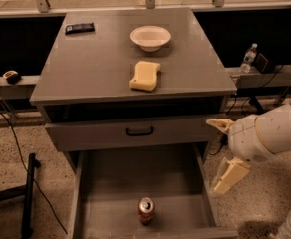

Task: Pick coke can from middle drawer and place on counter

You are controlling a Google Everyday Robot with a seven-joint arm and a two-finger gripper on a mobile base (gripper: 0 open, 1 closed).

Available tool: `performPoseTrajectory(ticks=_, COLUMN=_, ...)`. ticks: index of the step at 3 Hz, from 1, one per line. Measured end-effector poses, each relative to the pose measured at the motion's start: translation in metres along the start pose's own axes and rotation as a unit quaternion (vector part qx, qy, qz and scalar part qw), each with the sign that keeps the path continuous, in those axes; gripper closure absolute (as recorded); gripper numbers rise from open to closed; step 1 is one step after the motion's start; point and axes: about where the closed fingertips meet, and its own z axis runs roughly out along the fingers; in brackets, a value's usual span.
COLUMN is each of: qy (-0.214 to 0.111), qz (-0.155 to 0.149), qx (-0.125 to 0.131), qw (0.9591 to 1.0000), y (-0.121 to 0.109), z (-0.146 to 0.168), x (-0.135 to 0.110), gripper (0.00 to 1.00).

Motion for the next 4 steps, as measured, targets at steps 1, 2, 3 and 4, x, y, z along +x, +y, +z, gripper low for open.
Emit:
performPoseTrajectory(ticks=1, qy=-0.050, qz=-0.019, qx=0.021, qw=0.9983, y=0.005, z=0.051, x=-0.001, gripper=0.00)
performPoseTrajectory(ticks=2, qy=-0.077, qz=-0.038, qx=0.043, qw=0.9954, y=0.008, z=0.104, x=0.008, gripper=0.00)
performPoseTrajectory(ticks=3, qy=-0.076, qz=-0.037, qx=0.046, qw=0.9954, y=0.006, z=0.103, x=0.008, gripper=0.00)
performPoseTrajectory(ticks=4, qy=-0.114, qz=-0.036, qx=0.017, qw=0.9927, y=0.010, z=0.128, x=-0.001, gripper=0.00)
